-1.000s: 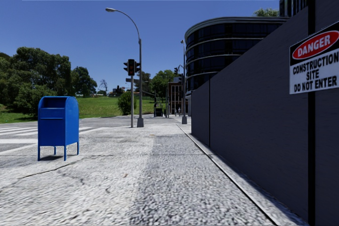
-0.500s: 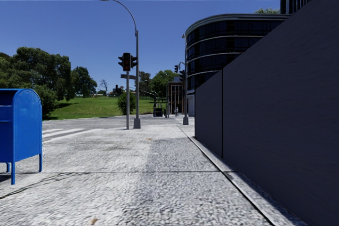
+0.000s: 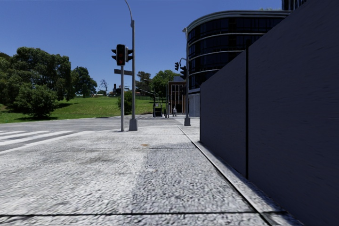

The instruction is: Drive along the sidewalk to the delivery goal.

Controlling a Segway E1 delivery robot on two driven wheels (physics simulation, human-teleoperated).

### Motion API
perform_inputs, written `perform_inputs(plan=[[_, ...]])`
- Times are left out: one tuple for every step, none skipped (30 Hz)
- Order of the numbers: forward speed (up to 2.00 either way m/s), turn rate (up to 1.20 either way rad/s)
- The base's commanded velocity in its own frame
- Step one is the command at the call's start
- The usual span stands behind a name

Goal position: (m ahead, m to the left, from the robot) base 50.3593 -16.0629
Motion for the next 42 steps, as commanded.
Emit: perform_inputs(plan=[[2.0, 0.0], [2.0, 0.0], [2.0, 0.0], [2.0, 0.0], [2.0, 0.0], [2.0, 0.0], [2.0, 0.0], [2.0, 0.0], [2.0, 0.0], [2.0, 0.0], [2.0, 0.0], [2.0, 0.0], [2.0, 0.0], [2.0, 0.0], [2.0, 0.0], [2.0, 0.0], [2.0, 0.0], [2.0, 0.0], [2.0, 0.0], [2.0, 0.0], [2.0, 0.0], [2.0, 0.0], [2.0, 0.0], [2.0, 0.0], [2.0, 0.0], [2.0, 0.0], [2.0, 0.0], [2.0, 0.0], [2.0, 0.0], [2.0, 0.0], [2.0, 0.0], [2.0, 0.0], [2.0, 0.0], [2.0, 0.0], [2.0, 0.0], [2.0, 0.0], [2.0, 0.0], [2.0, 0.0], [2.0, 0.0], [2.0, 0.0], [2.0, 0.0], [2.0, 0.0]])
